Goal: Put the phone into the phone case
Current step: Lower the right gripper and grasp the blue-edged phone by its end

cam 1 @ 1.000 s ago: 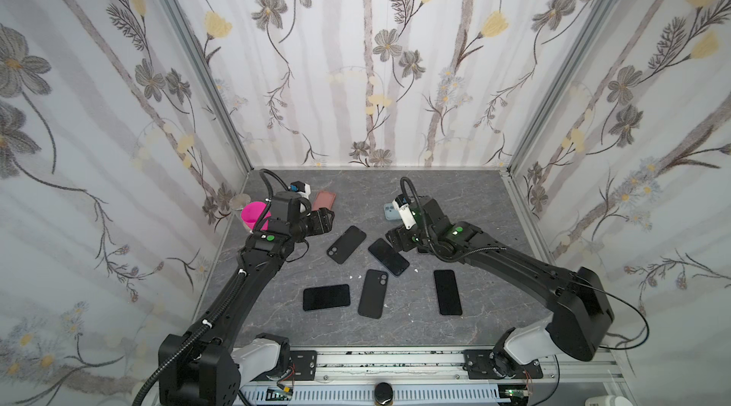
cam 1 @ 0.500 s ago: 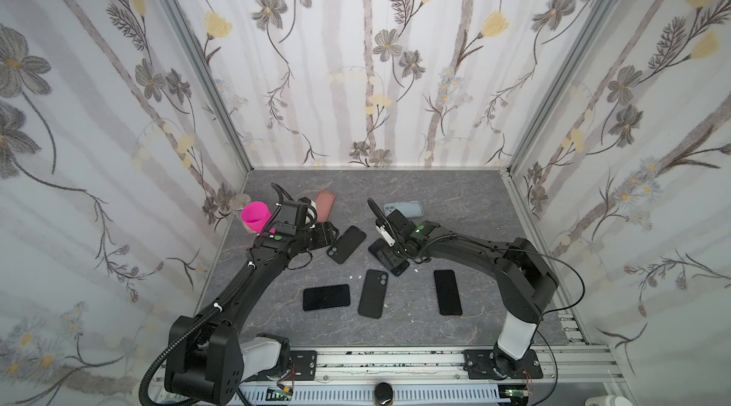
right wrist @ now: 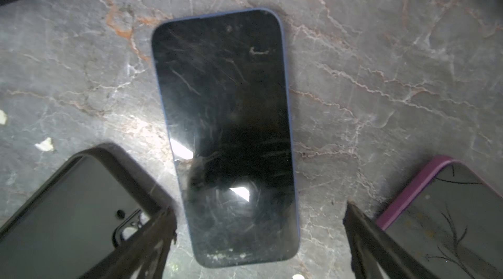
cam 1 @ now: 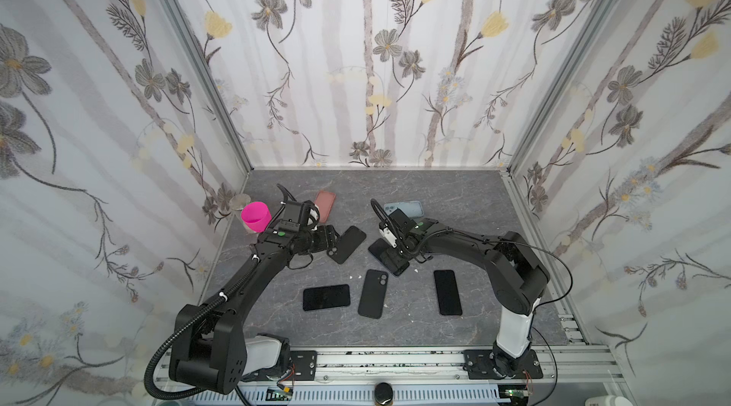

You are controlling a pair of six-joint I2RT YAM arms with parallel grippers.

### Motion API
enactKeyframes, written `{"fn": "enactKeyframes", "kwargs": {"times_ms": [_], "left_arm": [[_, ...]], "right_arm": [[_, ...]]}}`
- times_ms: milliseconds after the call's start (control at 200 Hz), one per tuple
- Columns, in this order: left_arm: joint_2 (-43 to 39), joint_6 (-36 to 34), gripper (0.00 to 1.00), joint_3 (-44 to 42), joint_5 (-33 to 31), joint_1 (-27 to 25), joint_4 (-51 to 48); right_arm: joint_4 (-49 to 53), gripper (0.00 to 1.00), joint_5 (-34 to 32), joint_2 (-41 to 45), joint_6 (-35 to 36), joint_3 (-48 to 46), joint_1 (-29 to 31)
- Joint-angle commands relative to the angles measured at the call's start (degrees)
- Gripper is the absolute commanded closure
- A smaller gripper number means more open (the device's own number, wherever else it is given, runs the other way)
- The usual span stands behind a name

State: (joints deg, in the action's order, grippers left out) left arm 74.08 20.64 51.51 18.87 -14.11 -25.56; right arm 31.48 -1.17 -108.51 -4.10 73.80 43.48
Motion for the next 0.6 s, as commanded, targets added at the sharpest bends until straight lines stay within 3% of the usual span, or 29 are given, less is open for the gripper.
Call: {"fn": "enactKeyframes", "kwargs": {"times_ms": [0, 594], "left_arm": [[0.36, -1.12, 0.25, 0.69, 0.19, -0.1, -0.81], [1.33, -1.75, 0.25, 0.53, -0.42, -0.66, -0.98]], "right_arm": [[1.49, 0.05, 1.14, -0.99, 1.48, 1.15, -0.07], [3.83, 0.06, -0.68, -3.89, 2.52, 2.14, 0.03]]}}
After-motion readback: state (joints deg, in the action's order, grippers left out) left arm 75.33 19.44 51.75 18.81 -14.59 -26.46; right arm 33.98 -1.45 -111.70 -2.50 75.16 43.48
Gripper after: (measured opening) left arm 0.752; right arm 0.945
